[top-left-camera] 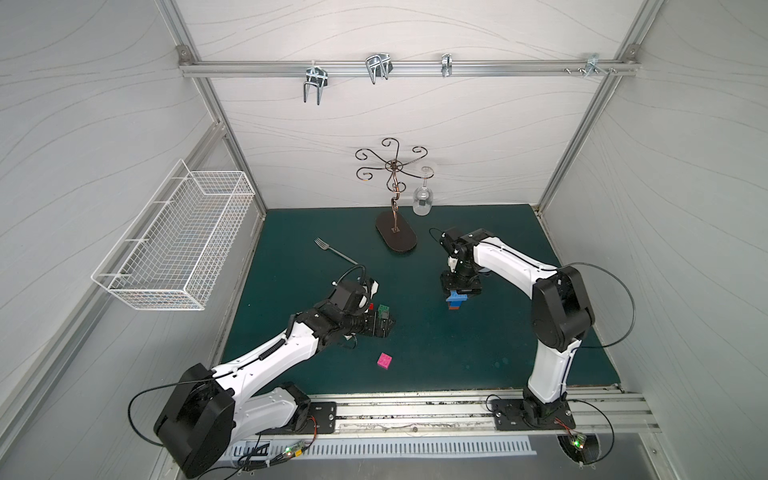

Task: Assemble a spoon with lego
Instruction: Assemble the lego brick with the lego brick.

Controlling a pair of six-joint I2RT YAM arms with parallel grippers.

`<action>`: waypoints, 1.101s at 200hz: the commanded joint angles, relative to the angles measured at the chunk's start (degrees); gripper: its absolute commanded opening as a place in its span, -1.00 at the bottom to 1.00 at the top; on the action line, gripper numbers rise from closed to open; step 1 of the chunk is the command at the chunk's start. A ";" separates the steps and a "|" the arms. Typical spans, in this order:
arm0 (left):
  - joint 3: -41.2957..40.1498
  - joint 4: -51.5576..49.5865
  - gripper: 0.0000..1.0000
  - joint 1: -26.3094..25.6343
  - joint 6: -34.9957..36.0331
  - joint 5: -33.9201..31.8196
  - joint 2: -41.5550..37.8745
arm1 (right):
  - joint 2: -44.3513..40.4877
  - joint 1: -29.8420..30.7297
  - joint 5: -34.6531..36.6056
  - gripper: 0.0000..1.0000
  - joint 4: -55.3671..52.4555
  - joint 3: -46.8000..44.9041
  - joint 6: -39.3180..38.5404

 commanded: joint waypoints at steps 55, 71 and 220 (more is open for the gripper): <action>0.09 0.81 1.00 -0.23 -0.24 -1.39 -1.12 | 6.07 -0.83 -0.84 0.28 -1.51 -1.23 0.81; 0.18 0.66 1.00 -0.26 -0.13 -1.39 -1.12 | 6.95 -1.04 -0.80 0.28 -2.30 -0.75 -0.46; -0.31 0.37 1.00 -0.21 -0.09 -2.66 -2.24 | 11.21 0.19 -0.37 0.26 -3.78 1.73 -1.93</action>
